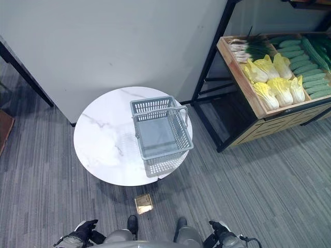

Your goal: Get the vegetables into the basket

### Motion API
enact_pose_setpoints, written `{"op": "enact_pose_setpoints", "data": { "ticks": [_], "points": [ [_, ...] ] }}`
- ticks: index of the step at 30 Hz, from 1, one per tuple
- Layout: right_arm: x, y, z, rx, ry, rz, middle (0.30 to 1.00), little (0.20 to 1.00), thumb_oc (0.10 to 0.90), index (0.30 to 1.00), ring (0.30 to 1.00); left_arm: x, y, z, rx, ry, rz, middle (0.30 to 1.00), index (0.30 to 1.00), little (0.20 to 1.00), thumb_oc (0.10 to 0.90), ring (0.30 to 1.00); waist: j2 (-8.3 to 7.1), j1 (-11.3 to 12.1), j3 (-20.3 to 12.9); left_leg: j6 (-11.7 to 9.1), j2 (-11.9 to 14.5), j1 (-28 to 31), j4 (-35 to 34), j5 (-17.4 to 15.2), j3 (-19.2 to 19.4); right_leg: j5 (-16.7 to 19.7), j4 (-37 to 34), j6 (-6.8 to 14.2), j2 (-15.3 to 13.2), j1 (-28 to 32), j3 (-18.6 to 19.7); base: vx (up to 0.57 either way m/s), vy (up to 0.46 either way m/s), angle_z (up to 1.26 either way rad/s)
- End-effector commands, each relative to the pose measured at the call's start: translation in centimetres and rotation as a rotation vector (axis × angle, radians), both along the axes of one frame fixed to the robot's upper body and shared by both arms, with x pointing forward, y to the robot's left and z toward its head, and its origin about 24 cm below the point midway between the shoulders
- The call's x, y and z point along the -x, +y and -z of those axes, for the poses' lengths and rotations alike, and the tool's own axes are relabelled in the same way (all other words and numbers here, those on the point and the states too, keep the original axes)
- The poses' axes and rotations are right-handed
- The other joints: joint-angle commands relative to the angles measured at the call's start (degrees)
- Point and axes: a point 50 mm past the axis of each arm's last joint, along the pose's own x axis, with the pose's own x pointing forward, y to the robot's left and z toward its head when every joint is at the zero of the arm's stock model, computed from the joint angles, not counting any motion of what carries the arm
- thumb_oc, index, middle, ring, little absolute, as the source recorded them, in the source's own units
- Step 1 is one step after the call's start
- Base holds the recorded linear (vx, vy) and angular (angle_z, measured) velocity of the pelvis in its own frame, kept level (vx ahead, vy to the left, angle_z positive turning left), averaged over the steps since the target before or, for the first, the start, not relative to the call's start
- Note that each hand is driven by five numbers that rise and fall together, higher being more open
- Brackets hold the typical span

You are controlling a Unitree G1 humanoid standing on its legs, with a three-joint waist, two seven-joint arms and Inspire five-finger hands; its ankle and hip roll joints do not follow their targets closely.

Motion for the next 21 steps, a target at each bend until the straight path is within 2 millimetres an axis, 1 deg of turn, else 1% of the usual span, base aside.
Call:
{"op": "enact_pose_setpoints", "data": {
  "ticks": [1,3,5,6,7,9,10,12,13,15,16,17,21],
  "points": [
    [-2.0,0.8,-0.4,-0.021,-0.053,-0.046,1.0,1.0,0.9,1.0,1.0,-0.4,-0.3,0.0,0.006,-0.012,0.001,1.0,1.0,1.0,0.9,1.0,-0.09,-0.22,2.18,-2.48,-0.74,2.26,3.43,-4.89,-0.24,11.65,-1.44,1.55,-1.27,-0.68,1.29,0.13,-0.168,0.44],
    [-1.6,0.6,-0.3,-0.018,-0.041,-0.044,1.0,1.0,0.9,1.0,1.0,-0.1,-0.4,0.1,0.011,-0.003,0.003,1.0,1.0,1.0,0.9,1.0,-0.13,-0.28,1.92,-2.94,-0.3,2.8,3.9,-5.01,-1.27,10.86,-1.33,1.02,-0.71,0.59,0.88,0.15,-0.225,0.57],
    [-1.4,0.3,-0.3,-0.011,-0.031,-0.049,1.0,1.0,0.9,1.0,1.0,0.0,-0.5,0.2,0.018,0.001,-0.009,1.0,1.0,1.0,0.9,1.0,0.13,-0.06,1.25,-4.01,1.09,3.15,3.7,-4.55,-1.98,9.79,-1.45,0.24,0.54,1.87,-0.05,0.11,-0.219,0.25],
    [-1.4,0.3,-0.3,-0.011,-0.031,-0.049,1.0,1.0,0.9,1.0,1.0,0.1,-0.5,0.2,0.018,0.002,-0.009,1.0,1.0,1.0,0.9,1.0,0.16,-0.12,1.26,-4.03,1.12,3.16,3.69,-4.54,-2.05,9.78,-1.46,0.22,0.56,1.93,-0.13,0.13,-0.278,0.18],
    [-1.0,-0.1,-0.3,0.0,-0.025,-0.039,1.0,1.0,0.9,1.0,1.0,0.3,-0.6,0.3,0.028,0.004,-0.029,1.0,1.0,1.0,0.9,1.0,0.52,0.17,0.7,-5.11,2.77,3.02,3.97,-3.99,-3.18,8.43,-1.1,-0.64,1.69,2.9,-1.87,0.12,-0.257,0.25],
    [-0.9,-0.5,-0.4,0.009,-0.024,-0.028,1.0,1.0,0.9,1.0,1.0,0.4,-0.9,0.4,0.037,0.004,-0.031,1.0,1.0,1.0,0.9,1.0,0.99,0.14,0.6,-5.85,3.8,2.56,4.26,-3.28,-3.96,7.3,-0.44,-1.31,2.48,3.46,-3.36,0.1,-0.241,0.34],
    [-0.9,-0.5,-0.4,0.009,-0.024,-0.028,1.0,1.0,0.9,1.0,1.0,0.4,-0.9,0.4,0.037,0.004,-0.031,1.0,1.0,1.0,0.9,1.0,1.0,0.07,0.58,-5.86,3.81,2.53,4.27,-3.27,-4.03,7.29,-0.44,-1.32,2.48,3.47,-3.43,0.05,-0.141,0.39],
    [-0.8,-1.3,-0.5,0.029,-0.026,-0.005,1.0,1.0,0.9,1.0,1.0,0.3,-1.1,0.4,0.039,0.007,-0.034,1.0,1.0,1.0,0.9,1.0,1.49,0.02,0.48,-6.88,5.03,1.89,4.21,-1.84,-4.72,6.14,-0.06,-2.01,3.15,4.19,-5.37,0.06,-0.168,0.28],
    [-0.8,-1.3,-0.5,0.029,-0.026,-0.005,1.0,1.0,0.9,1.0,1.0,0.3,-1.2,0.4,0.039,0.007,-0.034,1.0,1.0,1.0,0.9,1.0,1.5,-0.04,0.46,-6.89,5.03,1.85,4.21,-1.83,-4.8,6.14,-0.08,-2.01,3.15,4.21,-5.45,0.05,-0.151,0.21],
    [-0.5,-1.9,-0.6,0.043,-0.025,0.011,1.0,1.0,0.9,1.0,1.0,0.0,-1.4,0.4,0.044,-0.002,-0.024,1.0,1.0,1.0,0.9,1.0,1.72,-0.39,0.42,-7.37,5.62,1.11,4.09,-0.77,-4.08,5.8,-0.27,-2.25,2.83,4.83,-7.19,0.03,-0.092,0.43],
    [-0.2,-2.3,-0.6,0.055,-0.017,0.021,1.0,1.0,0.9,1.0,1.0,-0.2,-1.7,0.5,0.048,-0.004,-0.02,1.0,1.0,1.0,0.9,1.0,1.87,-0.85,0.18,-7.56,5.95,0.96,3.65,-0.04,-2.33,5.79,-0.81,-2.3,2.49,5.58,-8.6,0.03,-0.068,0.58],
    [0.0,-2.4,-0.6,0.06,-0.011,0.03,1.0,1.0,0.9,1.0,1.0,-0.1,-1.8,0.5,0.053,-0.004,-0.025,1.0,1.0,1.0,0.9,1.0,2.04,-1.1,-0.04,-7.72,6.15,1.05,3.21,0.28,-1.13,5.87,-1.12,-2.27,2.35,5.89,-9.2,0.04,-0.043,0.63],
    [0.9,-2.5,-0.4,0.063,0.016,0.042,1.0,1.0,0.9,1.0,1.0,0.8,-1.8,0.7,0.061,0.018,-0.064,1.0,1.0,1.0,0.9,1.0,2.48,-1.11,-1.44,-7.81,6.04,2.32,1.64,0.38,0.25,6.27,-2.78,-2.12,2.68,7.0,-9.64,0.06,0.007,0.26]
  ]
}}
